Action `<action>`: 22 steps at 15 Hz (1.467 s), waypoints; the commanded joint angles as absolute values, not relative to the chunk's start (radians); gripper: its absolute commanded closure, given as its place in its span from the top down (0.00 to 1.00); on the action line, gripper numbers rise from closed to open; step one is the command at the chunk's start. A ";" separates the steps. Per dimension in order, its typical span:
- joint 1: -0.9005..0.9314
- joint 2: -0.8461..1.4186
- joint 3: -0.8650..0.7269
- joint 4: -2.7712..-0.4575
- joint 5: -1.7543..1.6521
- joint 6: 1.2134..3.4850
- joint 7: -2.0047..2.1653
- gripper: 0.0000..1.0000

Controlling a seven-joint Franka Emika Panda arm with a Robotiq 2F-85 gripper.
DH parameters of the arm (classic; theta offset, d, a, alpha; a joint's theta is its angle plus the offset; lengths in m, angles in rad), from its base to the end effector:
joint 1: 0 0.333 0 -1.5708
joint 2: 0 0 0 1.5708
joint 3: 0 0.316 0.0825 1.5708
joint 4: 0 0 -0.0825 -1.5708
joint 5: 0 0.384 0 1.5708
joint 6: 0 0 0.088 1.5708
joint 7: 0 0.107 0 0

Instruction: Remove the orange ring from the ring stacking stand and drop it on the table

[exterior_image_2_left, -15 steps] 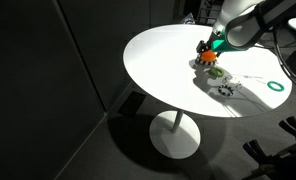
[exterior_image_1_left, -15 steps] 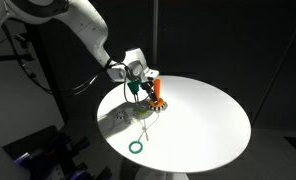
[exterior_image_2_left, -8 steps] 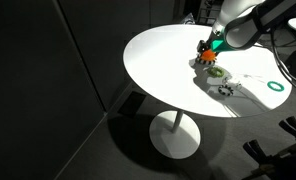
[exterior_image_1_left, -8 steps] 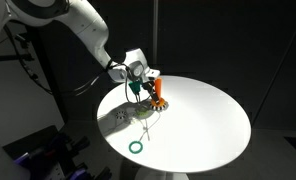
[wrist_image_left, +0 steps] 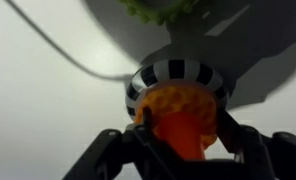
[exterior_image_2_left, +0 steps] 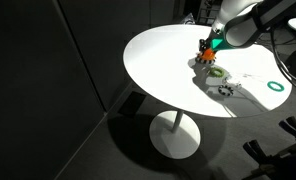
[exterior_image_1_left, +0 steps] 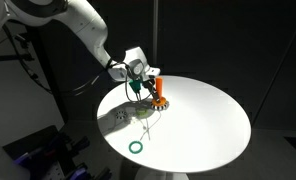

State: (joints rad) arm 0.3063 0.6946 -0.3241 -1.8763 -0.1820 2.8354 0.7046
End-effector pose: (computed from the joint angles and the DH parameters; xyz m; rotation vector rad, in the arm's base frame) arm 0.6591 0.0135 0.1821 2.8575 -0.6609 0.5306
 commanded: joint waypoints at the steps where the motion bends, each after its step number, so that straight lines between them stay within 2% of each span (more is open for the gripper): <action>1: 0.326 0.640 -0.341 -1.891 -0.164 2.801 0.710 0.38; 12: 0.311 0.503 -0.329 -1.908 -0.186 2.740 0.718 0.36; 22: 0.222 0.407 -0.211 -1.900 -0.163 2.508 0.661 0.36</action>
State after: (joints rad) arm 0.2659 0.4613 -0.2622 -1.8850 -0.1817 2.5865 0.7006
